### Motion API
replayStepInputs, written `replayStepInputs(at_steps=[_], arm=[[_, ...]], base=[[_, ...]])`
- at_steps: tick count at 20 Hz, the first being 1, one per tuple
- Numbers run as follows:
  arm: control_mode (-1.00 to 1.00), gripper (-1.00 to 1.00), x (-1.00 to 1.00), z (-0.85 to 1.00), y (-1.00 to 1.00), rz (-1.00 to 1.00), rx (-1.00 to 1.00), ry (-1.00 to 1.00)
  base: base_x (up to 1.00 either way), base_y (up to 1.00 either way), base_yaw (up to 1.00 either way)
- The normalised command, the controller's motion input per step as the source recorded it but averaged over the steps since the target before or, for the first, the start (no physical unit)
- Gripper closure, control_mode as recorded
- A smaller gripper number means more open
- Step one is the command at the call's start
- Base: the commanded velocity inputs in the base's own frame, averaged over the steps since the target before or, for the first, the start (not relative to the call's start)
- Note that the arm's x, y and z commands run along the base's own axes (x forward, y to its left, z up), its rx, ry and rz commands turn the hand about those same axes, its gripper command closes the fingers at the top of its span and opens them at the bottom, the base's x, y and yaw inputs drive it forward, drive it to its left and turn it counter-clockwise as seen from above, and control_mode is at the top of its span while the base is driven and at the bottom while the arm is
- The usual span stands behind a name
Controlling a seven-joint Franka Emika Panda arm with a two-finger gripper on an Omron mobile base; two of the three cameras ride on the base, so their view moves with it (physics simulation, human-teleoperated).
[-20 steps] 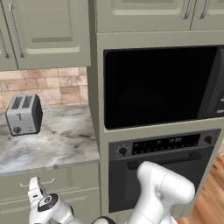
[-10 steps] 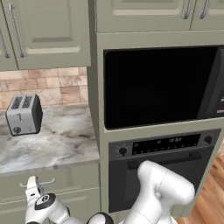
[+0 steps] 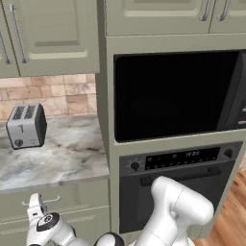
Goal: Take the pizza cutter from the drawer on the left and place it on the dining counter for cutting.
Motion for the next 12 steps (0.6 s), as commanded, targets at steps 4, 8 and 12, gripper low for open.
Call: replayStepInputs(at_steps=[4,8,12], arm=[[-1.00,-1.00,0.14,-0.31,-0.06,0.00,0.00,-0.15],[-1.00,-1.00,0.19,-0.39,-0.03,0.00,0.00,-0.16],[-1.00,-1.00,0.22,-0.39,-0.01,0.00,0.00,-0.14]], base=[[0.00,0.00,0.00],[0.00,0.00,0.00],[0.00,0.00,0.00]])
